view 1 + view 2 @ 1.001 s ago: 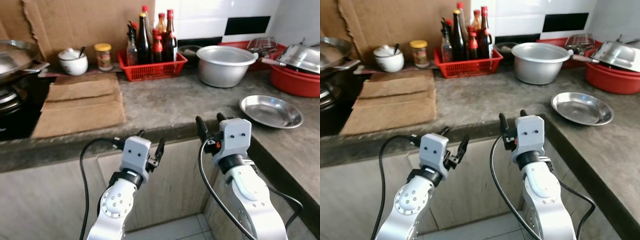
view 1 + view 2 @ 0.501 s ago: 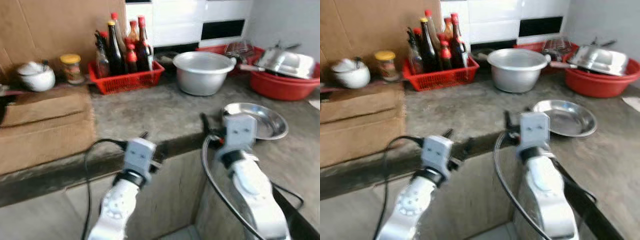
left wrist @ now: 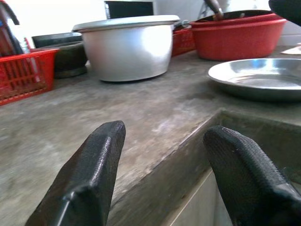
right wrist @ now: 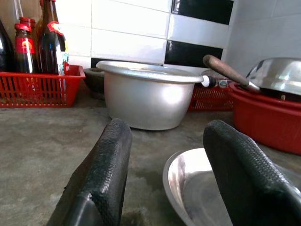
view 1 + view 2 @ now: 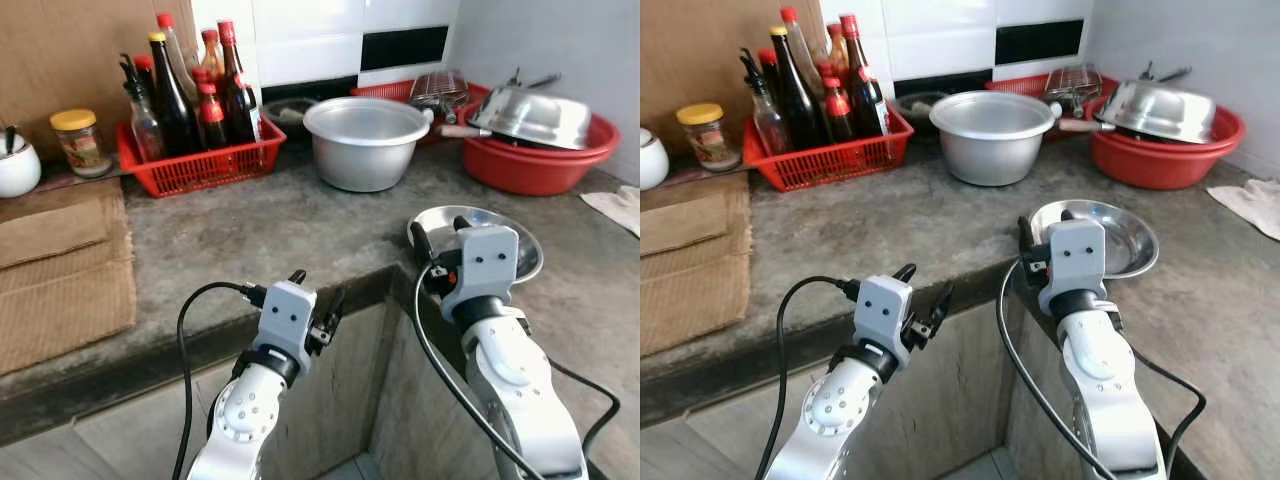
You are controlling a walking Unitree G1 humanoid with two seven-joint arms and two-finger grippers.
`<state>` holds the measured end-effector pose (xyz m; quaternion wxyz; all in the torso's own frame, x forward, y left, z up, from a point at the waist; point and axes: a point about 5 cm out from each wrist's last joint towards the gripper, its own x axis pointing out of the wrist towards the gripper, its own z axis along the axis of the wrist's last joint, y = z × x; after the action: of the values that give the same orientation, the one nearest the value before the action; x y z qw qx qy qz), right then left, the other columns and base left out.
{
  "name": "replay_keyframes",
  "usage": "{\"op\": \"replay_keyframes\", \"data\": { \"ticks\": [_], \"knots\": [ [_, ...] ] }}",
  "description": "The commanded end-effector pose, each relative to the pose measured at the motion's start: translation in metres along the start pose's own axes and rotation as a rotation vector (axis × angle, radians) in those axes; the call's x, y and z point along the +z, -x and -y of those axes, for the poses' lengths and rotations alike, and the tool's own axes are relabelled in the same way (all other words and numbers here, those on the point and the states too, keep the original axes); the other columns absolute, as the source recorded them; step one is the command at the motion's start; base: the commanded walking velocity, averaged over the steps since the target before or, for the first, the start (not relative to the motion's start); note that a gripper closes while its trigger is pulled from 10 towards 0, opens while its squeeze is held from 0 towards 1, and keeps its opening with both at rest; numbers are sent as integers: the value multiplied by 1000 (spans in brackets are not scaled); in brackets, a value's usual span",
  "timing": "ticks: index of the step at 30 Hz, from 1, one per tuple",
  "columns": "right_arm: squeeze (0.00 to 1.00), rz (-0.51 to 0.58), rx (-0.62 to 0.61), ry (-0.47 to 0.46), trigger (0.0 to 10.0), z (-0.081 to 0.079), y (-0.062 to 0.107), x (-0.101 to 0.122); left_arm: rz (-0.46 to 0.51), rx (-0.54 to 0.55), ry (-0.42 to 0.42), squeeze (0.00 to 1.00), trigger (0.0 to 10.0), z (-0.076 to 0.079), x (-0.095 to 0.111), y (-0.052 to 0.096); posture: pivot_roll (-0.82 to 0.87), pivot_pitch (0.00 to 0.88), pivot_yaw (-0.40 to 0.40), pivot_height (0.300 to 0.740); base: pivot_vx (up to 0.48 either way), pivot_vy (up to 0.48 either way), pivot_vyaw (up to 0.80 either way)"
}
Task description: Kitchen organization
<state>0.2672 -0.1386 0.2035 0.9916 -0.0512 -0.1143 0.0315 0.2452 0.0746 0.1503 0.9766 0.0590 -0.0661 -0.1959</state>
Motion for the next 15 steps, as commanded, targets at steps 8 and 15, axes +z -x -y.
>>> {"op": "replay_keyframes", "data": {
  "ticks": [8,15],
  "knots": [
    [0,-32,-45,-19,10000,6,-4,-4,22,-14,-38,0,10000,0,5,-1,54,32,-31,740,0,-42,0],
    [0,-32,-45,-25,10000,4,-4,-4,24,19,-19,0,10000,-5,6,-4,54,31,-31,740,0,-295,-229]
  ]
}}
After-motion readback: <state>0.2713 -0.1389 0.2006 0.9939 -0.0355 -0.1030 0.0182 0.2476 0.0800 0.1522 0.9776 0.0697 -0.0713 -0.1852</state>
